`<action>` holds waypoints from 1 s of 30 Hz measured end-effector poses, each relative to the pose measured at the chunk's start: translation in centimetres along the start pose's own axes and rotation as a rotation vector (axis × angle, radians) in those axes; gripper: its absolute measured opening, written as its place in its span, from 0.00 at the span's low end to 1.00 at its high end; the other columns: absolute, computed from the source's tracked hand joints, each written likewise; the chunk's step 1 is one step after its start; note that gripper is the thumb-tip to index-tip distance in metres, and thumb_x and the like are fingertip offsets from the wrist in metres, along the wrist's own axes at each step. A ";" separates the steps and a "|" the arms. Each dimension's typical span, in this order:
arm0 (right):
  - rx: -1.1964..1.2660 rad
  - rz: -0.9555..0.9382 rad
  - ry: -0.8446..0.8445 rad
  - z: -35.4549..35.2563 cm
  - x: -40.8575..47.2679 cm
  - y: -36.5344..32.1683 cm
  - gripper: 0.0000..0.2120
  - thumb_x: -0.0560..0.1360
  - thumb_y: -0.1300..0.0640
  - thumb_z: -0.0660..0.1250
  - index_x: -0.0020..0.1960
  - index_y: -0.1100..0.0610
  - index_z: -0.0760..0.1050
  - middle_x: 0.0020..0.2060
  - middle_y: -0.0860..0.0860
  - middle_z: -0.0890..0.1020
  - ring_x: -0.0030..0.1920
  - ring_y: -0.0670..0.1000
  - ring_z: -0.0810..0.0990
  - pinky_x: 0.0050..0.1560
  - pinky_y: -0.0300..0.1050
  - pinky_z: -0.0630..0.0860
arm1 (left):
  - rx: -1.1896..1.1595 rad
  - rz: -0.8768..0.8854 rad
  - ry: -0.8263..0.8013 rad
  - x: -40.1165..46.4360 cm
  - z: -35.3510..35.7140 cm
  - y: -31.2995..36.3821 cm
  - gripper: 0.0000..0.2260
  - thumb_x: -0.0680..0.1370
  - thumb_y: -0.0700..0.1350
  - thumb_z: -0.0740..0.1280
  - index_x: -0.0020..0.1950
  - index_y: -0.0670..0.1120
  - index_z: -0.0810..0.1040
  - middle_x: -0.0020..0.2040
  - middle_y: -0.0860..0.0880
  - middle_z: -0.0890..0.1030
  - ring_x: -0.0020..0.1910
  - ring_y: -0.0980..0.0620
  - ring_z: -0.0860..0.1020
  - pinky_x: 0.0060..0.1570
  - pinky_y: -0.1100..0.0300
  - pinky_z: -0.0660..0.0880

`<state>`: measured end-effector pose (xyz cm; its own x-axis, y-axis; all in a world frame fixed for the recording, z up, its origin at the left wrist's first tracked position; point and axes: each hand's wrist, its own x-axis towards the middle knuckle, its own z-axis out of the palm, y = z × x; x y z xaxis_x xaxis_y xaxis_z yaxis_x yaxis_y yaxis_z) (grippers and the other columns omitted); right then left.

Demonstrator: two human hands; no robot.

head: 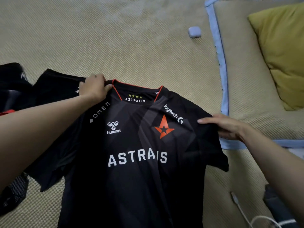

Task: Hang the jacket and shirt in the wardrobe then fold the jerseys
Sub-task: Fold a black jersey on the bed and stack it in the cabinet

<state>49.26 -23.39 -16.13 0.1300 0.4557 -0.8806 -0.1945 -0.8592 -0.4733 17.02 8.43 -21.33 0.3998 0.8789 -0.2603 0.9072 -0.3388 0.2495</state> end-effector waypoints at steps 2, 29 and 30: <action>-0.013 -0.065 0.088 -0.1 -0.4 0.1 0.22 0.73 0.56 0.77 0.63 0.65 0.79 0.57 0.58 0.86 0.59 0.56 0.85 0.65 0.51 0.76 | 0.228 0.191 0.158 -1.2 -0.2 1.4 0.16 0.79 0.47 0.66 0.63 0.39 0.72 0.61 0.37 0.74 0.60 0.36 0.73 0.61 0.39 0.68; -0.796 0.131 0.516 -7.6 -5.7 5.5 0.13 0.68 0.57 0.82 0.41 0.60 0.79 0.28 0.53 0.83 0.29 0.53 0.84 0.29 0.42 0.77 | 0.312 0.605 -0.117 -15.2 12.2 19.6 0.38 0.78 0.70 0.46 0.83 0.52 0.42 0.83 0.47 0.42 0.82 0.48 0.42 0.76 0.36 0.36; -0.936 0.181 0.556 -7.3 -5.8 5.2 0.14 0.68 0.54 0.82 0.43 0.59 0.79 0.31 0.51 0.83 0.36 0.53 0.85 0.34 0.42 0.77 | 0.299 0.600 -0.117 -15.1 11.9 19.5 0.38 0.78 0.70 0.47 0.83 0.53 0.42 0.83 0.47 0.42 0.82 0.48 0.42 0.76 0.36 0.35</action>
<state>54.57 -32.20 -13.28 0.6387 0.3386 -0.6910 0.5275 -0.8465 0.0727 30.27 -15.46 -23.60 0.8417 0.4730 -0.2605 0.5140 -0.8497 0.1178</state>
